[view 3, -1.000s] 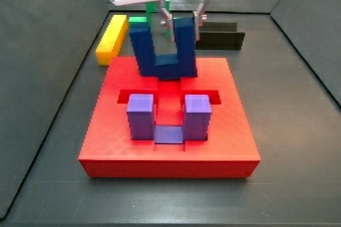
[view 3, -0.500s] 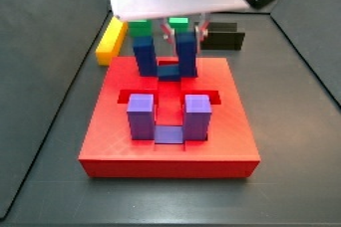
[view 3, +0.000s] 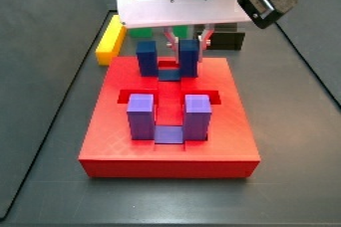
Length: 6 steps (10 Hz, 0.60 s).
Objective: Pick up the blue object. Move up. Place the blue object on the fixture. Regrasp the blue object. Move to above the board. Insert the blue object.
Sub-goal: Insert the blue object.
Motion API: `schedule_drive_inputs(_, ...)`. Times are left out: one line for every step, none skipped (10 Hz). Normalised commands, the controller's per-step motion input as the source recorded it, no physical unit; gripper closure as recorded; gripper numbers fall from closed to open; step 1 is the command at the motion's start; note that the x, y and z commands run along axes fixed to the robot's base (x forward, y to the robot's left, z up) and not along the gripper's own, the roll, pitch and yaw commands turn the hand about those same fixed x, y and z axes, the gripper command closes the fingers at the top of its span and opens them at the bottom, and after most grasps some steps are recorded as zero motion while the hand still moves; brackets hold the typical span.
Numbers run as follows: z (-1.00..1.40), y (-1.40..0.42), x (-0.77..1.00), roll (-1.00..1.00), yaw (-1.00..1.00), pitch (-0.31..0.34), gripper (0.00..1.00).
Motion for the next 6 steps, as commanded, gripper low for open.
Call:
schedule_drive_inputs(-0.49, 0.30, 0.72, -0.01, -0.03, 0.276, 1.00)
schedule_drive_inputs(-0.52, 0.27, 0.54, -0.01, -0.07, 0.254, 1.00)
schedule_drive_inputs(-0.54, 0.32, 0.44, -0.08, -0.11, 0.249, 1.00)
schedule_drive_inputs(-0.40, 0.00, 0.26, -0.02, 0.00, 0.159, 1.00)
schedule_drive_inputs(-0.23, 0.00, 0.01, -0.03, -0.03, 0.060, 1.00)
schedule_drive_inputs(-0.12, 0.00, 0.00, -0.03, 0.00, 0.004, 1.00)
